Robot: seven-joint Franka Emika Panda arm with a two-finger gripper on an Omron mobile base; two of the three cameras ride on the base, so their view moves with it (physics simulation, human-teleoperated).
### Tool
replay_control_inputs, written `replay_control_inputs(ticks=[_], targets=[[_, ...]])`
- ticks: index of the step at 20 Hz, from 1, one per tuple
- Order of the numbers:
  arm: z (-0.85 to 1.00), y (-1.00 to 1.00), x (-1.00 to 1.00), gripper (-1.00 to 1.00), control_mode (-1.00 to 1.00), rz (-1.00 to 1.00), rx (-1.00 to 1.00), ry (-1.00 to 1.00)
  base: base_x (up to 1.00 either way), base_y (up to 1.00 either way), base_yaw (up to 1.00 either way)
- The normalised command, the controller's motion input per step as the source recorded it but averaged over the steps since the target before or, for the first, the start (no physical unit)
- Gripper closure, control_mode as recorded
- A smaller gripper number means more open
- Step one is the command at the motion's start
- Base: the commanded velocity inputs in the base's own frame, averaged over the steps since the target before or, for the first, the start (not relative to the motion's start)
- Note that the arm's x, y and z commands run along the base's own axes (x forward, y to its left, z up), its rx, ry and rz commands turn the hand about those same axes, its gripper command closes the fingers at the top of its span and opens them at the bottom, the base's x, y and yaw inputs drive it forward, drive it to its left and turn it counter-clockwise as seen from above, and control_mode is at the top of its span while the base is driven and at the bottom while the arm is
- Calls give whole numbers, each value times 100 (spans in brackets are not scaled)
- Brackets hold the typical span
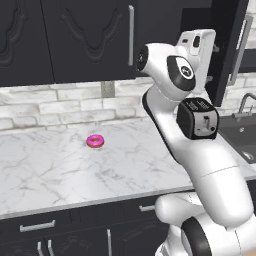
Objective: Pick the bar soap and dish brush from the cabinet and place them on the counter.
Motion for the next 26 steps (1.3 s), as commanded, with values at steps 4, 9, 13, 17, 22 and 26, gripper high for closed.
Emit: replay_control_inputs(ticks=[4, 9, 13, 17, 22, 26], targets=[[-1, -50, 0, -100, -100, -7, 0, -3, 0, 0, 0], [0, -62, -11, -100, -100, -4, 0, -9, 0, 0, 0], [0, -72, -33, -100, -100, -1, 0, -15, 0, 0, 0], [0, -60, -14, -100, -100, 0, 0, -13, 0, 0, 0], [0, -44, -4, -100, -100, 0, 1, -10, 0, 0, 0], [0, -25, -2, -100, -100, 0, 2, -5, 0, 0, 0]])
